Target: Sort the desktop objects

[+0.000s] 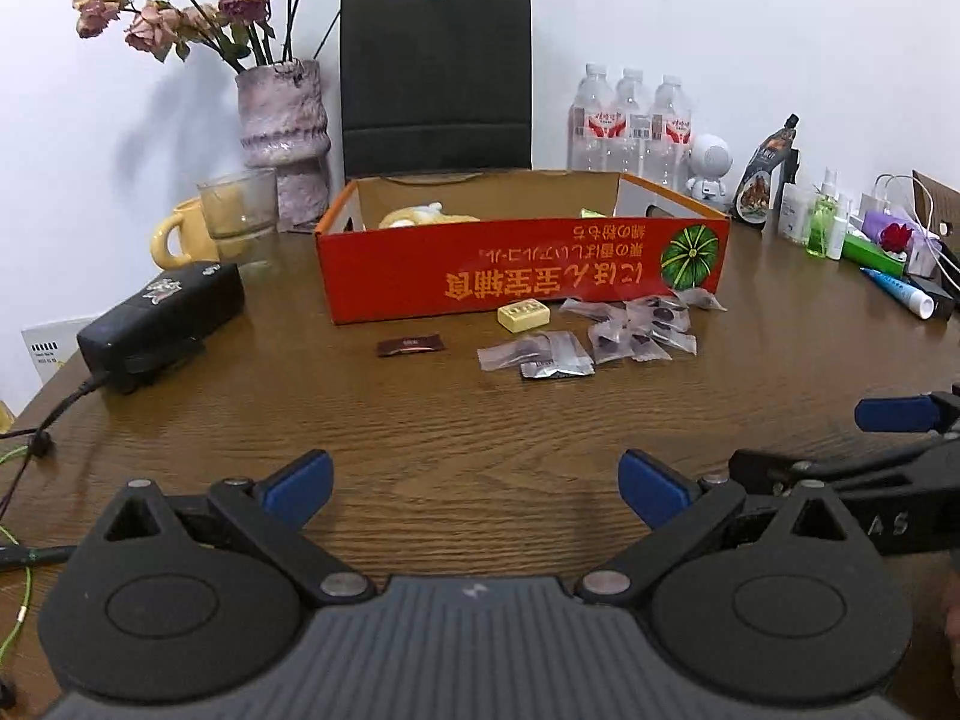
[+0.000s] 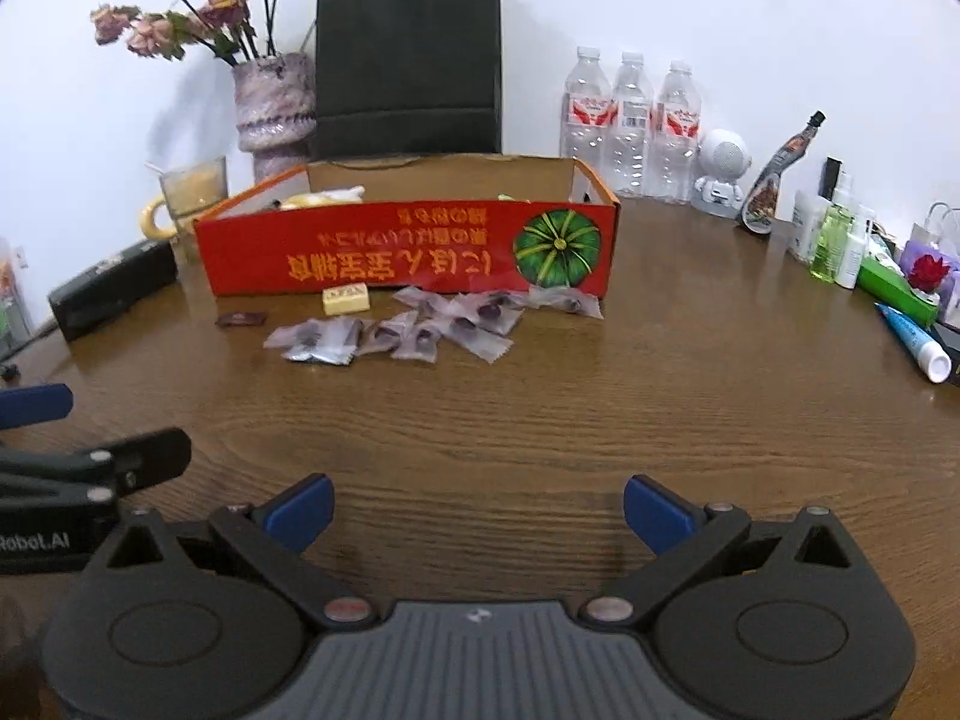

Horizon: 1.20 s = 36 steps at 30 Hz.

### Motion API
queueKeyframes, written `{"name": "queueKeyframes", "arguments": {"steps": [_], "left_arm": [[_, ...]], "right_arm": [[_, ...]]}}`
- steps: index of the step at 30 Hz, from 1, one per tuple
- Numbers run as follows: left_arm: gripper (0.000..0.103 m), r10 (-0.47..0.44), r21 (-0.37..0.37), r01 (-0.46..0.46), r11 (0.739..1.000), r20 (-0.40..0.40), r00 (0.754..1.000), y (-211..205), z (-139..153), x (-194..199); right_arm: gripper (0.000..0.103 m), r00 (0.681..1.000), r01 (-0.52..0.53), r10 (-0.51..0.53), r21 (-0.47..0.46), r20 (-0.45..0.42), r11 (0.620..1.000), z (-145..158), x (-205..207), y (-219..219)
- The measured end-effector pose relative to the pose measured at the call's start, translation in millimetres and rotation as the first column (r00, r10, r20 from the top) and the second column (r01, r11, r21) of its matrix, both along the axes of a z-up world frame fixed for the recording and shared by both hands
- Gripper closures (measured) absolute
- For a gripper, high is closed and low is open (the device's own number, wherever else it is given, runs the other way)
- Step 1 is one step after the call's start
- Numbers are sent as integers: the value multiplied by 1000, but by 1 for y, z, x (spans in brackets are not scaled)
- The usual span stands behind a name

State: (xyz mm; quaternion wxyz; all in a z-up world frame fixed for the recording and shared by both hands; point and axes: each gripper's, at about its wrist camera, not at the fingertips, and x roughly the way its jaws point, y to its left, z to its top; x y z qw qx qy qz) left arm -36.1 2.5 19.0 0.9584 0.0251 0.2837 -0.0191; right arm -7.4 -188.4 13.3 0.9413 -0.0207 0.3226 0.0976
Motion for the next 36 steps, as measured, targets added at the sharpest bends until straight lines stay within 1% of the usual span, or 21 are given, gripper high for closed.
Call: {"name": "queueKeyframes", "arguments": {"steps": [3, 11, 21, 36], "left_arm": [[0, 4, -10, -4, 1000, -15, 1000, 1, -4, 3], [0, 28, -27, -29, 999, -51, 998, 8, -11, 11], [0, 37, -7, -38, 999, -120, 992, 7, -17, 21], [0, 33, -21, -36, 999, -132, 991, 9, -17, 23]], "right_arm": [[0, 1000, 3, -3, 6, -24, 1000, -4, 3, -1], [0, 999, 5, -6, -13, -39, 1000, -8, 5, 2], [0, 999, -13, 12, -12, -41, 1000, -9, 6, 3], [0, 999, -17, 16, -14, -42, 1000, -8, 7, 5]]}}
